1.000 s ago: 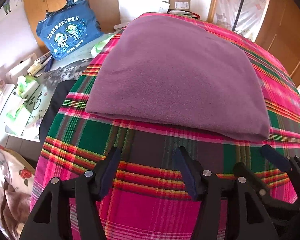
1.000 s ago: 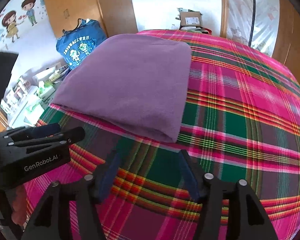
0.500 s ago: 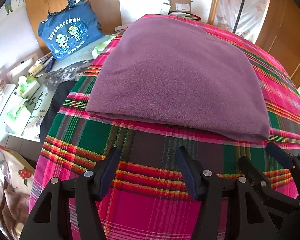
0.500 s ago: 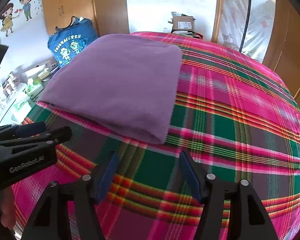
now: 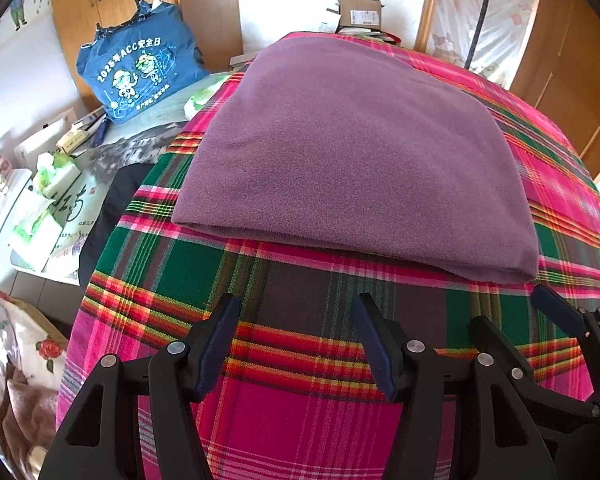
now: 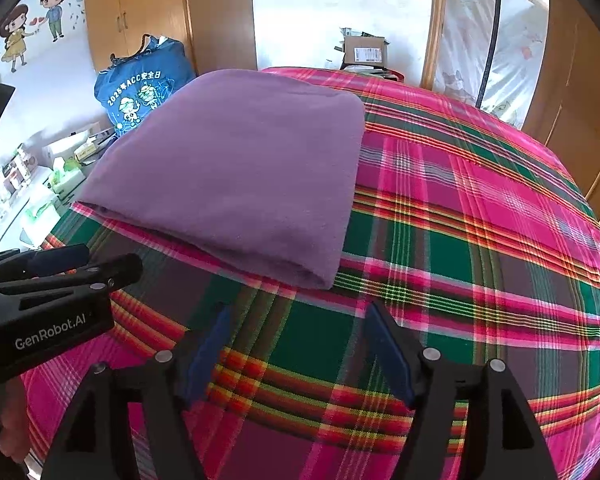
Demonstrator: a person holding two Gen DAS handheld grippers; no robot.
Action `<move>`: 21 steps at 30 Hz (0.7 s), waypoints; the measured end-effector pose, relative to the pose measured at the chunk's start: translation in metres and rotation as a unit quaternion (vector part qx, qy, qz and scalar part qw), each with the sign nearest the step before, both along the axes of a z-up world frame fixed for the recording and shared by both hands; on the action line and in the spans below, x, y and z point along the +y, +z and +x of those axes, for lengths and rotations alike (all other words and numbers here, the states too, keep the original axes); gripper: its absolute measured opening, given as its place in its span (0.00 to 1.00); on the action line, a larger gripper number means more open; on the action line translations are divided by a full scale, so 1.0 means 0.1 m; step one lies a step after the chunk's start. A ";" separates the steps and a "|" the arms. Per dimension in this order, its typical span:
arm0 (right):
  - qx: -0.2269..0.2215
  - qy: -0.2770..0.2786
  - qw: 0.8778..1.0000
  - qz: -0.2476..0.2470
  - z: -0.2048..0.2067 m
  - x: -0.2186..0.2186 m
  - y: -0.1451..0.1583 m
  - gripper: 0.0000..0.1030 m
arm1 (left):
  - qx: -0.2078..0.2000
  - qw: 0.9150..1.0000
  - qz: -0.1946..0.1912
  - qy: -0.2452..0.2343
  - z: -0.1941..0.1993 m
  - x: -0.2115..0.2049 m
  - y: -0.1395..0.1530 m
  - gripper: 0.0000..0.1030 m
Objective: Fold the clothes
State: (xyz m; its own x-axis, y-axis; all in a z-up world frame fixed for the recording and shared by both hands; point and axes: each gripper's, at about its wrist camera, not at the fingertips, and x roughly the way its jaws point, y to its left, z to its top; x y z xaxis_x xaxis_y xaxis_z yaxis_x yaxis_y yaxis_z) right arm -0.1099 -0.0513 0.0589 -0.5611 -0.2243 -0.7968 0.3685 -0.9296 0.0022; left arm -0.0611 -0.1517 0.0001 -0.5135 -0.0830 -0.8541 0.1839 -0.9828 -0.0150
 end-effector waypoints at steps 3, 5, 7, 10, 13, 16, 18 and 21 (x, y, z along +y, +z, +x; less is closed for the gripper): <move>0.001 0.000 1.000 0.001 -0.01 -0.01 0.01 0.69 | 0.001 1.000 -0.001 0.002 0.01 0.00 0.00 0.60; 0.001 0.000 1.000 0.001 -0.01 -0.01 0.02 0.70 | 0.004 1.000 -0.001 0.004 0.02 0.01 0.00 0.60; 0.001 0.001 1.000 0.001 -0.01 -0.01 0.02 0.70 | 0.006 1.000 -0.001 0.004 0.03 0.01 0.00 0.60; 0.001 0.001 1.000 0.001 -0.02 0.00 0.03 0.70 | 0.009 1.000 -0.002 0.002 0.04 0.01 0.00 0.60; 0.001 0.001 1.000 0.001 -0.02 0.00 0.03 0.70 | 0.014 1.000 -0.001 -0.002 0.05 0.01 0.01 0.61; 0.001 0.001 1.000 0.001 -0.03 0.00 0.04 0.70 | 0.017 1.000 -0.001 -0.003 0.05 0.01 0.01 0.61; 0.001 0.001 1.000 0.001 -0.04 0.01 0.04 0.70 | 0.018 1.000 -0.001 -0.003 0.05 0.01 0.01 0.61; 0.001 0.001 1.000 0.001 -0.04 0.01 0.05 0.70 | 0.020 1.000 -0.001 -0.001 0.07 0.02 0.01 0.61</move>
